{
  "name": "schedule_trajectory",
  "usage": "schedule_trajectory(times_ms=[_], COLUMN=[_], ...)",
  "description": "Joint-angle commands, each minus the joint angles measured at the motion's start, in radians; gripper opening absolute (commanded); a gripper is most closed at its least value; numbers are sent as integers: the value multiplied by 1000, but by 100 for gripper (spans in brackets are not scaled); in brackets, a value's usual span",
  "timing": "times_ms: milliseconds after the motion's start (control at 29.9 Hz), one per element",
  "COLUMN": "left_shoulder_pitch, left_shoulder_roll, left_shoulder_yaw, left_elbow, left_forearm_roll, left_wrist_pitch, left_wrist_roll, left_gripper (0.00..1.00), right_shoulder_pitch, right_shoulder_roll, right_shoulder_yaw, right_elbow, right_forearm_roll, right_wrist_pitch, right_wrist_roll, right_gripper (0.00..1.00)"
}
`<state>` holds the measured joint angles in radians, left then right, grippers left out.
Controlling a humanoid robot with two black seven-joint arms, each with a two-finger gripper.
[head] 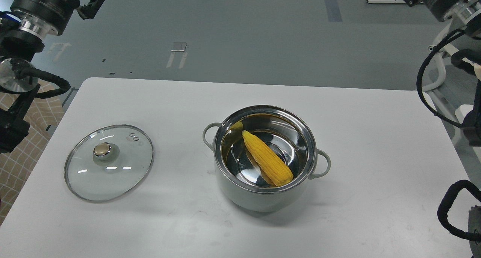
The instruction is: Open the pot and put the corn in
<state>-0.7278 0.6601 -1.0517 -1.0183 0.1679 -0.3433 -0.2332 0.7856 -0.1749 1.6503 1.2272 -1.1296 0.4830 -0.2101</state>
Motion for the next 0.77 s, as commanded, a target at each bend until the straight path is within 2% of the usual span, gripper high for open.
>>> schedule_trajectory(times_ms=[0,100,234,434,735], left_shoulder_pitch=[7,7,13,19,24], left_shoulder_roll=[-14,-14,-25,-69,-99], left_shoulder_yaw=[1,2,4,2,1], left_elbow=[24,41,63,66,64], left_forearm_roll=[-1,-1,1,-1,-1], left_wrist_pitch=[-3,-3,-2,-2,4], left_wrist_roll=[2,3,11,11,12], left_gripper=[98,98,98,98,98], right_shoulder_pitch=[-6,-23,-46,-95,-88], right_shoulder_roll=[0,-5,-11,9,43], right_shoulder_yaw=[6,12,52,66,69], right_elbow=[-156,-190,-297,-328,-327], right_forearm_roll=[158,221,408,547,557], right_wrist_pitch=[-105,-116,-118,-112,-126], right_wrist_roll=[1,20,72,127,138], right_gripper=[100,100,100,100,100])
